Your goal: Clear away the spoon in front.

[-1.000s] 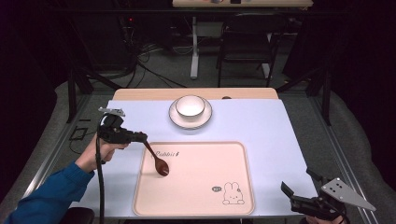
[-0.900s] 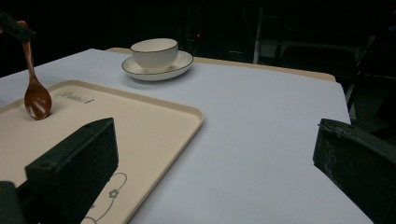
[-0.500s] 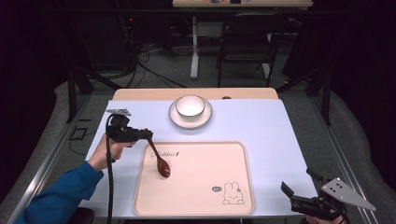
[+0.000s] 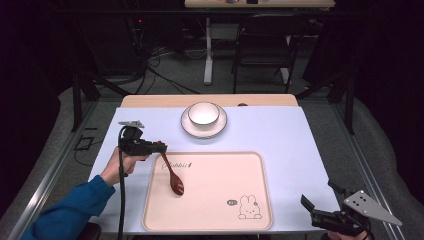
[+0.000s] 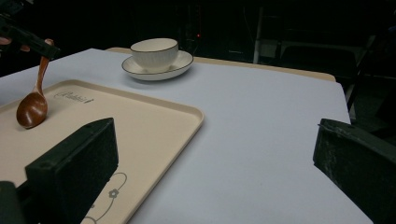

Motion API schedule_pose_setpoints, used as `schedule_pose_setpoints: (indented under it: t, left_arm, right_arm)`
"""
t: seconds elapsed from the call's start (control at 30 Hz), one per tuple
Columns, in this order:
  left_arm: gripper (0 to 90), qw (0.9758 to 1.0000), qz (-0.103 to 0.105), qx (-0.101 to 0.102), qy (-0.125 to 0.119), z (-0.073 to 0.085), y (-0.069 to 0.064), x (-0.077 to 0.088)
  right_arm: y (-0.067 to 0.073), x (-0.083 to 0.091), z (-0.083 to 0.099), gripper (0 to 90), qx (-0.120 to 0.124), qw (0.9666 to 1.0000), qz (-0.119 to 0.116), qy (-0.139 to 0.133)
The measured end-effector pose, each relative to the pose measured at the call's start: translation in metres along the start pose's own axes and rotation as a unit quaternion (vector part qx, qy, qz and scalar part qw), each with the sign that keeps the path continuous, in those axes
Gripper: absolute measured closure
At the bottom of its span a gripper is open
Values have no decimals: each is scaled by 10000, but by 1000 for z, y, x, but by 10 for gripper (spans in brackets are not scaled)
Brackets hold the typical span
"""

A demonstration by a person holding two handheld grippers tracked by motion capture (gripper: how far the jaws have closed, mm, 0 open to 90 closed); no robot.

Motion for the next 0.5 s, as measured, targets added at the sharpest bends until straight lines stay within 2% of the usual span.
schedule_pose_setpoints:
  t: [0.27, 0.5]
  left_arm:
    - [701, 9997, -111, 42, 190, 11, 5, -15]
    - [696, 9997, -145, 93, 191, 14, 6, -18]
  right_arm:
    - [0, 0, 0, 0, -17, 10000, 1, -4]
    - [0, 0, 0, 0, -13, 10000, 5, -3]
Point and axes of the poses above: each handheld gripper's, and its own axes: x roughly backward along the jaws, z roughly out of its underside, y roughly to its left, the point moved 9 cm from there along -x, roughly forward along the jaws, and after that the axes turned 10 degrees about x, right-handed, at the moved point
